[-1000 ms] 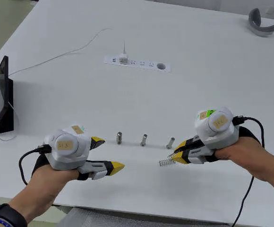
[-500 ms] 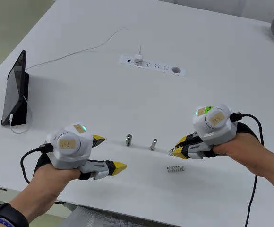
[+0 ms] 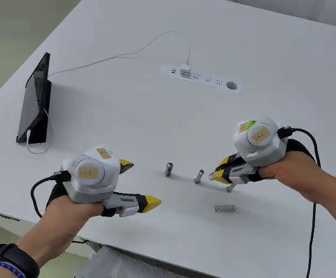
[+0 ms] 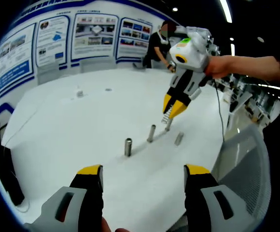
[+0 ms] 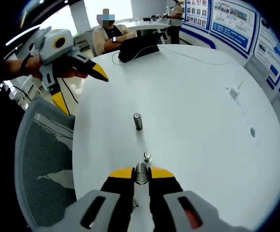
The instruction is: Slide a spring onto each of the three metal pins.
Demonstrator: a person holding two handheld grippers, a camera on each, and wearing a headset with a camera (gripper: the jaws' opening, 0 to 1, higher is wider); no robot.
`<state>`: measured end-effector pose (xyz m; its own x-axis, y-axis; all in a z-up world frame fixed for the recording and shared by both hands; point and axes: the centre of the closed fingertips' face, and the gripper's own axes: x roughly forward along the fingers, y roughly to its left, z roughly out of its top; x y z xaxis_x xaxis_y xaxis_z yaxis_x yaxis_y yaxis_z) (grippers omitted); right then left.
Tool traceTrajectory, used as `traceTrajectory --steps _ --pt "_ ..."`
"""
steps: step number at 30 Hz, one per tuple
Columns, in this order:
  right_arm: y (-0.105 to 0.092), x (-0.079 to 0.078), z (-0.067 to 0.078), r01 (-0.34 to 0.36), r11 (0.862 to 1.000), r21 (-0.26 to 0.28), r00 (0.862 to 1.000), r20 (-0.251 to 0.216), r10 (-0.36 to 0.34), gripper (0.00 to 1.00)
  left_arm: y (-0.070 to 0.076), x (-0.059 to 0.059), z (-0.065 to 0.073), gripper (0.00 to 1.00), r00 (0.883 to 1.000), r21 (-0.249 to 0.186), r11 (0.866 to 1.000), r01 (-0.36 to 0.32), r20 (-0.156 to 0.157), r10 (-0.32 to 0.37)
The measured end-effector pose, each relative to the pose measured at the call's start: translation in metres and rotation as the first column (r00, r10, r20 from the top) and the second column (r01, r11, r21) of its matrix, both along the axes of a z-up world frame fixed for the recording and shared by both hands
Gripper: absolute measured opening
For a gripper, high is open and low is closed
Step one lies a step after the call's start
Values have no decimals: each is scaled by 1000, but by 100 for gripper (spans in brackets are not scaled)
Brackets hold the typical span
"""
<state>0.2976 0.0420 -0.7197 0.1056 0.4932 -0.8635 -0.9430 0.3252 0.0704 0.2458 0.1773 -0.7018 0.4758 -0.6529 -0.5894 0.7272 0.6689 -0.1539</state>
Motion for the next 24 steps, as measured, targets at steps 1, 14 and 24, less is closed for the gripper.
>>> traceTrajectory --steps 1,14,24 --pt "2 1 -1 -3 1000 -4 1000 2 3 13 1 -1 0 70 1000 2 1000 1 1 -1" --pt "14 12 -10 -41 999 -34 999 7 42 13 16 -8 -5 70 999 0 999 -46 -26 46" --pt "18 11 -15 -74 995 -64 997 2 74 13 18 -10 -6 70 998 -5 998 -58 -36 58"
